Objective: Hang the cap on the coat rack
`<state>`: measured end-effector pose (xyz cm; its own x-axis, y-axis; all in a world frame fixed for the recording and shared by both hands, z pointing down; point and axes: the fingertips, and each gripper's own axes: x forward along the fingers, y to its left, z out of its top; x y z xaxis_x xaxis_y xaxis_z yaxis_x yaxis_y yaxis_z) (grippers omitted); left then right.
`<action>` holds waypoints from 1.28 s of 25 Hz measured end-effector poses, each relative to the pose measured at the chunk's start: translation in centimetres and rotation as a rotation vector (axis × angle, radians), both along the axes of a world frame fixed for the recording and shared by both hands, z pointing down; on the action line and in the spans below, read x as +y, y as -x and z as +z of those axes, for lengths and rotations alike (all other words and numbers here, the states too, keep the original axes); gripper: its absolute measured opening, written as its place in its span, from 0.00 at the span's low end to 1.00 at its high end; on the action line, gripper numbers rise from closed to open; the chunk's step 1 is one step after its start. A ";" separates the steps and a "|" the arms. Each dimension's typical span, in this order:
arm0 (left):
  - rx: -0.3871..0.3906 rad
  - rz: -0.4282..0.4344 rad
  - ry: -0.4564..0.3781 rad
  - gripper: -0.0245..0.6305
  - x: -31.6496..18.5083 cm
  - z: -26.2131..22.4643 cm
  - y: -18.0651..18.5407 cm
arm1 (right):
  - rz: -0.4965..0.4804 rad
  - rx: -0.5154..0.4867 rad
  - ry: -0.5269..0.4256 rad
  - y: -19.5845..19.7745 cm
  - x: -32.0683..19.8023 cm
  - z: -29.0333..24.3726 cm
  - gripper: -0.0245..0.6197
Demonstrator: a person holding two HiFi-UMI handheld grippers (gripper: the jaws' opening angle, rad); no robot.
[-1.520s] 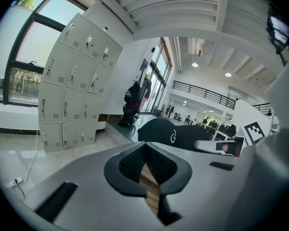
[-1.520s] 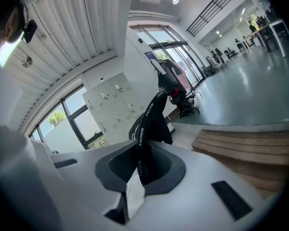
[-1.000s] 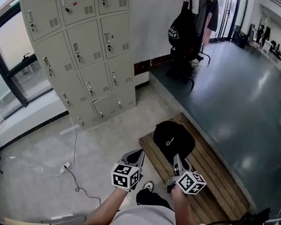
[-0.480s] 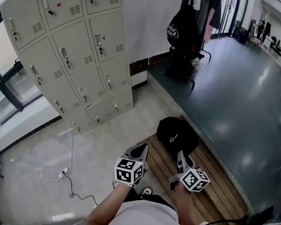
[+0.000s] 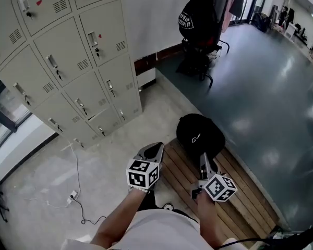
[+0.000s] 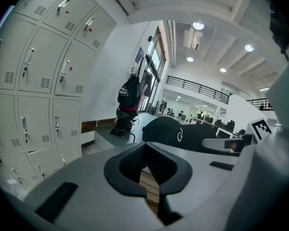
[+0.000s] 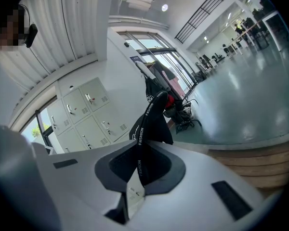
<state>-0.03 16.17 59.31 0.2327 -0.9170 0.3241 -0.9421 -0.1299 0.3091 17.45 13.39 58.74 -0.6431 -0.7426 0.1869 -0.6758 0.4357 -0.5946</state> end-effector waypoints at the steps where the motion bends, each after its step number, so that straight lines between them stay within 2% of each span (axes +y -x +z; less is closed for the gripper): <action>1: 0.002 0.007 -0.004 0.04 -1.2 -0.1 1.0 | 0.010 0.006 -0.006 0.8 -0.9 -0.2 0.07; 12: 0.019 0.132 -0.035 0.04 -13.7 -2.4 10.9 | 0.151 0.030 -0.098 9.4 -11.9 -4.4 0.07; 18: -0.005 0.179 -0.050 0.04 -17.3 -3.4 14.8 | 0.197 0.026 -0.121 13.3 -14.9 -5.9 0.07; 21: 0.014 0.192 -0.043 0.04 -18.9 -3.4 15.7 | 0.209 0.027 -0.113 14.3 -15.9 -6.0 0.07; 27: 0.025 0.230 -0.037 0.04 -21.6 -3.2 15.4 | 0.234 0.026 -0.102 15.2 -18.3 -5.8 0.07; 32: 0.025 0.255 -0.026 0.04 -24.6 -2.5 15.5 | 0.221 0.024 -0.092 16.9 -21.6 -5.1 0.07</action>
